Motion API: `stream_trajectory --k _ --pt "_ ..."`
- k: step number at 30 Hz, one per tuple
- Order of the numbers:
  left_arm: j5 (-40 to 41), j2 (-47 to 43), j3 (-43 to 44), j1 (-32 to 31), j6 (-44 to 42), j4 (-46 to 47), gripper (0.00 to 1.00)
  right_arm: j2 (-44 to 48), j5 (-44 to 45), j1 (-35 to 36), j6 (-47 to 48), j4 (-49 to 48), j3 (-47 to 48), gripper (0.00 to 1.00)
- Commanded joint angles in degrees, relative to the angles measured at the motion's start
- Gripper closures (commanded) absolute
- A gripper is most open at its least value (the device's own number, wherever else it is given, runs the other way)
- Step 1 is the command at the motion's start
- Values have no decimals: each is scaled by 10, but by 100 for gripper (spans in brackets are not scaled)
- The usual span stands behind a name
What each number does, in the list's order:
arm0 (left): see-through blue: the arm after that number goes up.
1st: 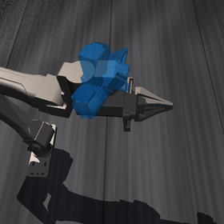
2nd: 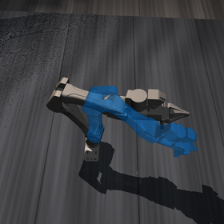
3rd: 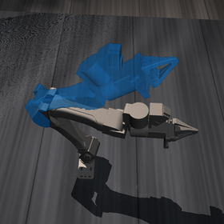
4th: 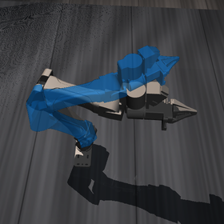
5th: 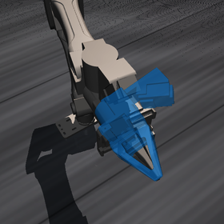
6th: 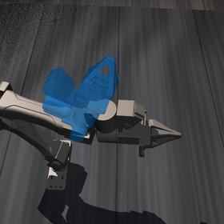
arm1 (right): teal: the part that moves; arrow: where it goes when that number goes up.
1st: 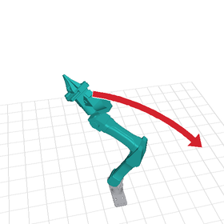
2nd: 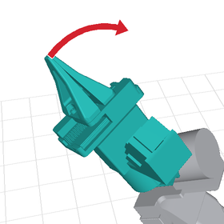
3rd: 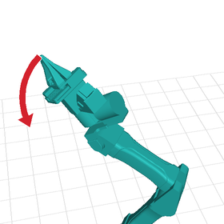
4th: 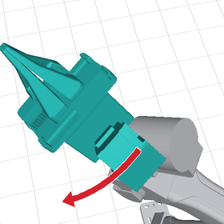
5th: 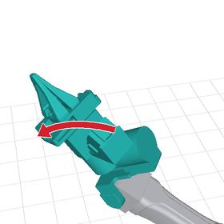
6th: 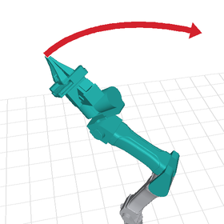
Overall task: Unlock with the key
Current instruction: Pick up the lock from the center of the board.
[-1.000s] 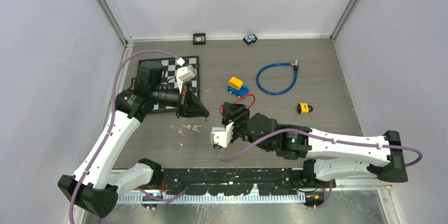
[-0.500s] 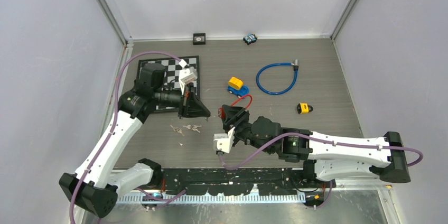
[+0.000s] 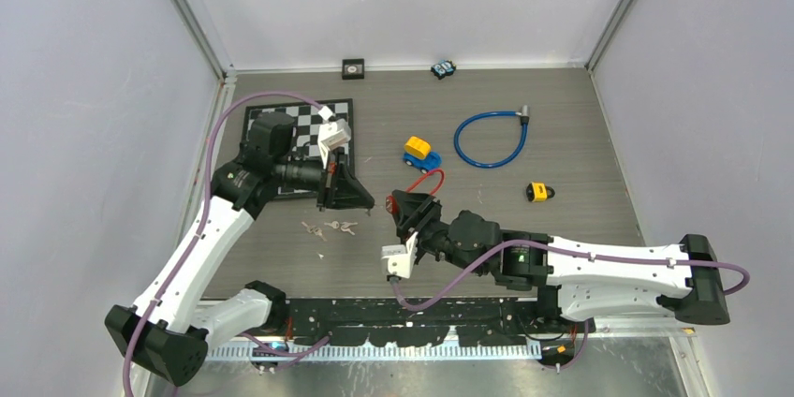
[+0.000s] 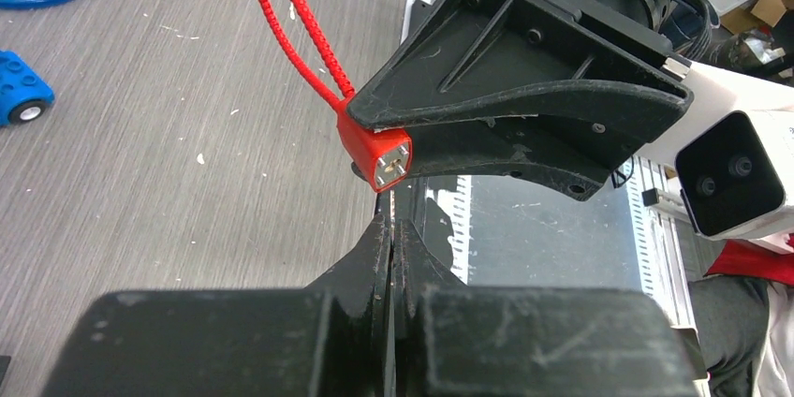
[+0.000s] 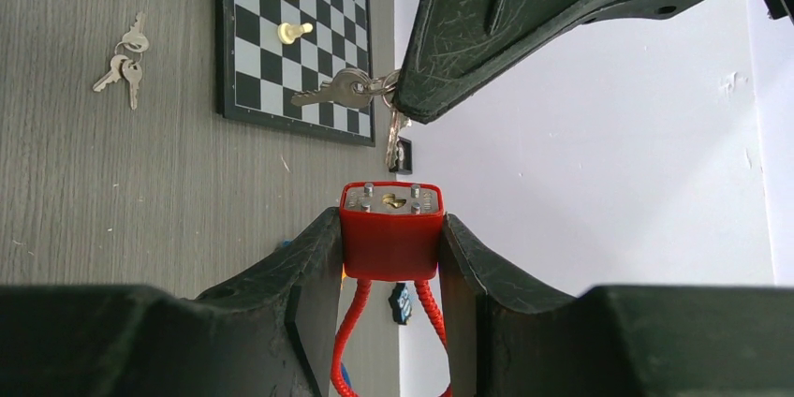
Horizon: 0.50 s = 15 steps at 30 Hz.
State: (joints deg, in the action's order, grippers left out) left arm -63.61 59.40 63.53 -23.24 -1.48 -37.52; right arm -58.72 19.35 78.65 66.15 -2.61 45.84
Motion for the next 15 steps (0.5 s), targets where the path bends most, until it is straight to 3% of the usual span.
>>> stream_trajectory --k 1,15 --pt "-20 -5 -6 -4 -10 7 100 22 -9 4 19 -61 -6 100" --pt "-50 -2 -2 -11 -87 -59 100 46 -39 5 70 -103 -60 100"
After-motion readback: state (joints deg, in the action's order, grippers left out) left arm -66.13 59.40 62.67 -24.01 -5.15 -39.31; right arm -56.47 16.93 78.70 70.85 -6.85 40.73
